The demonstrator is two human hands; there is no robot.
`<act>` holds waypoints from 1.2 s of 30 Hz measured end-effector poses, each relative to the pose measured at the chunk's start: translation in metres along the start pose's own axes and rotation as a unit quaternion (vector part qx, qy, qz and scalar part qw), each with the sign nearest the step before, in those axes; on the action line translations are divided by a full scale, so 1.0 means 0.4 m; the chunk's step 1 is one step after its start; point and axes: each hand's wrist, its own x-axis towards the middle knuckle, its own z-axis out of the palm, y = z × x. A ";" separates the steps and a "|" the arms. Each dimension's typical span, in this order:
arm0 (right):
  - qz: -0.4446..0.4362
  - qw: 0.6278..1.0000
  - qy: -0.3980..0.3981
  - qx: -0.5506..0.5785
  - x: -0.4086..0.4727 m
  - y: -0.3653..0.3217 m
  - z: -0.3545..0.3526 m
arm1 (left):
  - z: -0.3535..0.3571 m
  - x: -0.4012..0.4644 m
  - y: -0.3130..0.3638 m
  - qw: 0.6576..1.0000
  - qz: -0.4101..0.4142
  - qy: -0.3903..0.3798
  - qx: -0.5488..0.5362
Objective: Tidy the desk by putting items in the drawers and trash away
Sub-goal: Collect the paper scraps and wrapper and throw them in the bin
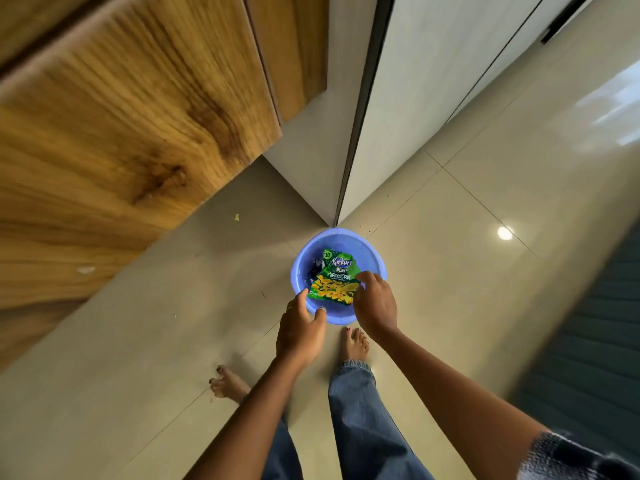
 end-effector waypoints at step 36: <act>-0.458 0.821 -0.095 -0.326 -0.464 0.008 0.218 | 0.062 -0.421 -0.504 0.962 -0.130 0.199 -0.133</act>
